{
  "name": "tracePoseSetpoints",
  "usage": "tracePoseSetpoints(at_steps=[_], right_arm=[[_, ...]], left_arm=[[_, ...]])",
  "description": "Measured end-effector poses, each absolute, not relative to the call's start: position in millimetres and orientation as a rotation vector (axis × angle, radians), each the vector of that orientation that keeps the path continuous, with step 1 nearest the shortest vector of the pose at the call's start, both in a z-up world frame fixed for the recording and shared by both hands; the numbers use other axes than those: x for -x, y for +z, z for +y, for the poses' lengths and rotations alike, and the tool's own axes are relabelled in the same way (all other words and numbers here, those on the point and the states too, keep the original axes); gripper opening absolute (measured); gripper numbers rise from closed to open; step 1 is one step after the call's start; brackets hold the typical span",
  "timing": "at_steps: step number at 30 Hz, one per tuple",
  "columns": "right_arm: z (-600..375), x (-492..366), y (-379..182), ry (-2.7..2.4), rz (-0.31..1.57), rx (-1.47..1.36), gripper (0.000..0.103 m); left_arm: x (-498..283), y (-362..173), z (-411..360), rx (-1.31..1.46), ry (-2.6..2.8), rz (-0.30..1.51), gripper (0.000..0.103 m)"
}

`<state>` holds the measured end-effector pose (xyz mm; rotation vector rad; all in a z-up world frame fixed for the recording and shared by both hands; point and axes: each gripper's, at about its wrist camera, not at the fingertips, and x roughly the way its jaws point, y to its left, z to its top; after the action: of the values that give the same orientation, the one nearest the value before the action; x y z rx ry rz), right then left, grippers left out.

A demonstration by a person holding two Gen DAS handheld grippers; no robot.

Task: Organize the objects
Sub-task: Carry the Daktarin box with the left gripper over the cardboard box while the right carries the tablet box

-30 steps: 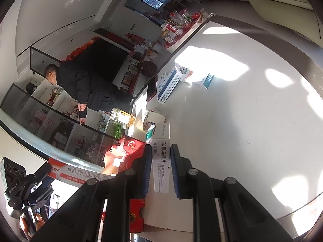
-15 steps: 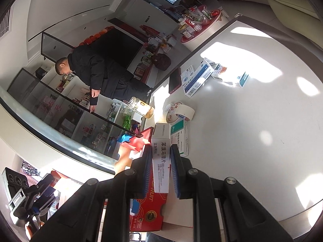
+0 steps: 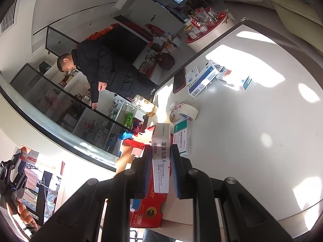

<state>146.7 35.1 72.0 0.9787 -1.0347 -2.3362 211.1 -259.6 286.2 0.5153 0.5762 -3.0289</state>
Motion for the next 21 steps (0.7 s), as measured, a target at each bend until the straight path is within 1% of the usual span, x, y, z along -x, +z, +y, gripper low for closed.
tracePoseSetpoints(at_steps=[3, 7, 12, 16, 18, 21], right_arm=[[33.2, -146.4, 71.0, -2.326, -1.035, -0.979, 0.018], [31.8, -147.0, 73.6, -2.318, -1.017, -0.968, 0.018], [26.1, -145.8, 79.2, -2.308, -0.993, -0.957, 0.018], [20.7, -144.4, 78.7, -2.300, -0.977, -0.967, 0.018], [18.6, -144.3, 79.0, -2.281, -0.983, -0.965, 0.018], [13.7, -149.7, 90.1, -2.287, -0.928, -0.930, 0.018]], left_arm=[[-238.7, 314.4, -278.9, -0.354, -2.977, 0.525, 0.027], [-271.2, 345.9, -300.7, -0.204, -2.911, 0.460, 0.027], [-293.1, 373.1, -309.1, -0.124, -2.872, 0.371, 0.027], [-283.7, 371.8, -304.2, -0.175, -2.894, 0.333, 0.027], [-271.7, 364.2, -302.2, -0.224, -2.917, 0.366, 0.027], [-255.1, 346.0, -295.4, -0.294, -2.941, 0.395, 0.027]])
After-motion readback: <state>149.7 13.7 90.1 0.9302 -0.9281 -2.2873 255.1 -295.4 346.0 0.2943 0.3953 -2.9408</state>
